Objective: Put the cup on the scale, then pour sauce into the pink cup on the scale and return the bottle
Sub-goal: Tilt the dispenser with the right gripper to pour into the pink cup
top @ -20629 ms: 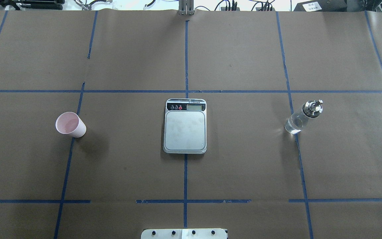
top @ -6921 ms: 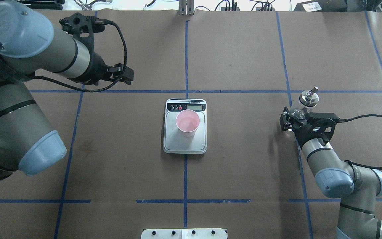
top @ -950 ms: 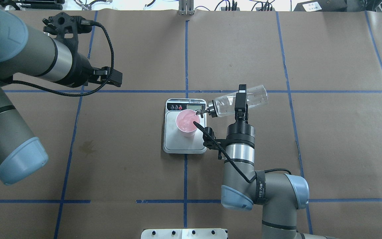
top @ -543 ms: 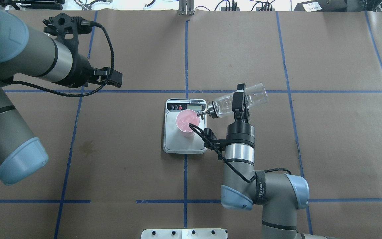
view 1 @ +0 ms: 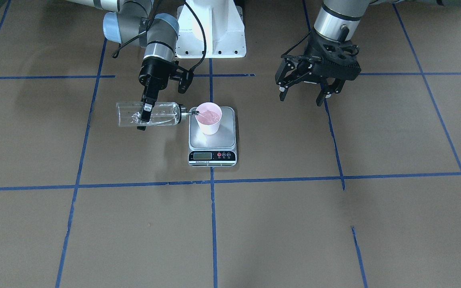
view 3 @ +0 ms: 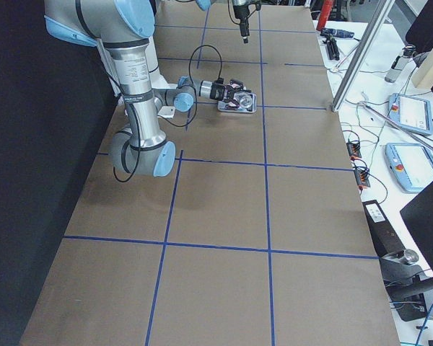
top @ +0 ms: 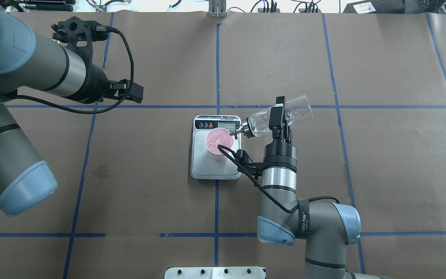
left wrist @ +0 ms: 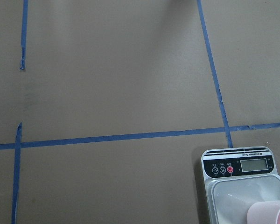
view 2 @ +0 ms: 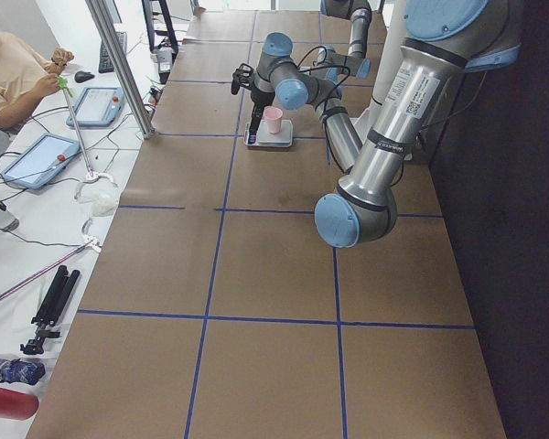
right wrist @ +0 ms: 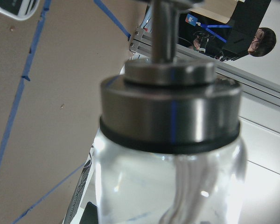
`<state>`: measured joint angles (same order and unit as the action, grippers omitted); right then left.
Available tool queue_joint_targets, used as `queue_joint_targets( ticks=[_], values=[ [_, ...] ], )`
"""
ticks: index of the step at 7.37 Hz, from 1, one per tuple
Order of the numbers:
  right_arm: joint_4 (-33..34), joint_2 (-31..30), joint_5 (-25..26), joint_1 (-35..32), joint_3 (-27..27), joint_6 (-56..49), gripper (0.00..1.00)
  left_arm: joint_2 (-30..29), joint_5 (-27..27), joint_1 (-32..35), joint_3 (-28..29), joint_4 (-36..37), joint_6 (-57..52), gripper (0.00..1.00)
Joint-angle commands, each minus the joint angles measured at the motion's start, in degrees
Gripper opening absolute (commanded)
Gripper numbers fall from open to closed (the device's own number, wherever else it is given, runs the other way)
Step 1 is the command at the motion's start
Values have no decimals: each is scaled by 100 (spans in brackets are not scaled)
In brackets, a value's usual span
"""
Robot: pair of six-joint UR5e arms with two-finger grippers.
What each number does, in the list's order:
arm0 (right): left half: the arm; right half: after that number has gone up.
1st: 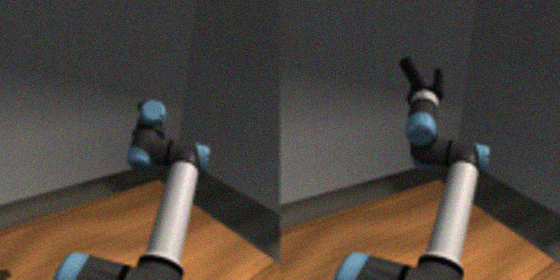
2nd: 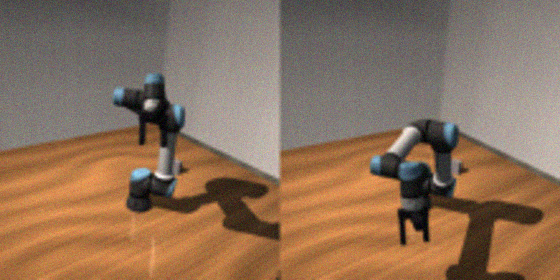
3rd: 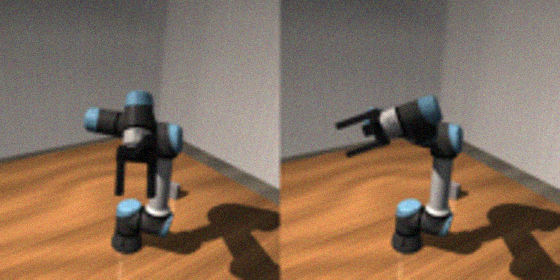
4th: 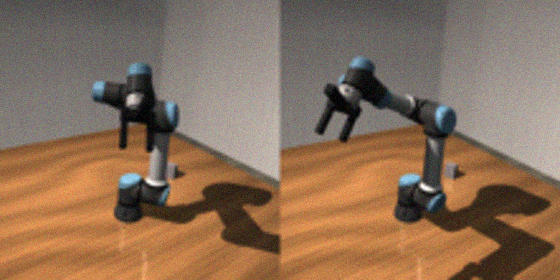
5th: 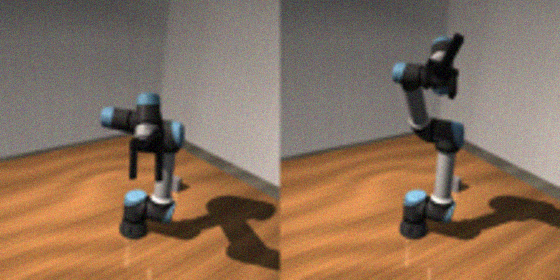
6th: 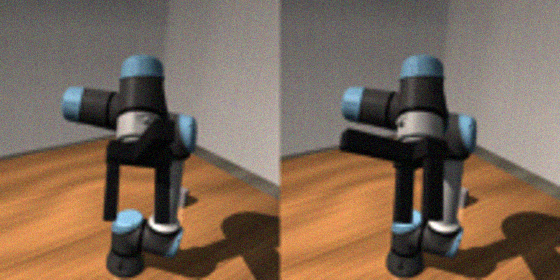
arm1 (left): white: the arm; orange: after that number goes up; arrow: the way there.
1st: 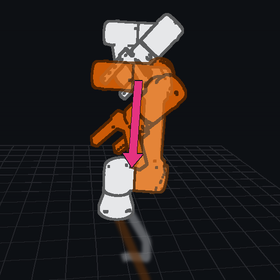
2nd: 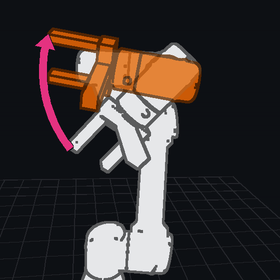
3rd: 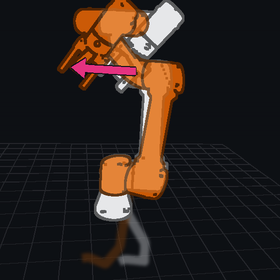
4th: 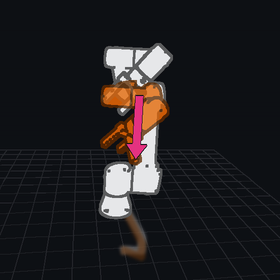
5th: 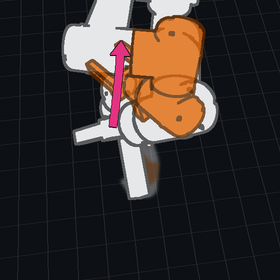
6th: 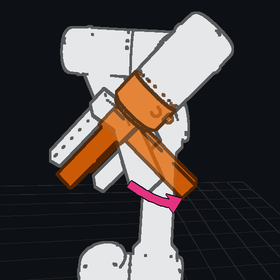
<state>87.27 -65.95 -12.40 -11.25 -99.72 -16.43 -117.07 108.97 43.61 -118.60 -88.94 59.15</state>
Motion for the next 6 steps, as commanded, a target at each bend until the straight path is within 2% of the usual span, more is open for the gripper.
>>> queue_joint_targets(
  ticks=[1, 6],
  values=[
    [0, 4, 1, 0, -21, -79, 0, 0, 1, 7, 3, 0, 0, 99],
    [-17, -49, -26, 0, -425, -141, 0, 0, 1, -1, 3, 0, 0, 99]
  ],
)
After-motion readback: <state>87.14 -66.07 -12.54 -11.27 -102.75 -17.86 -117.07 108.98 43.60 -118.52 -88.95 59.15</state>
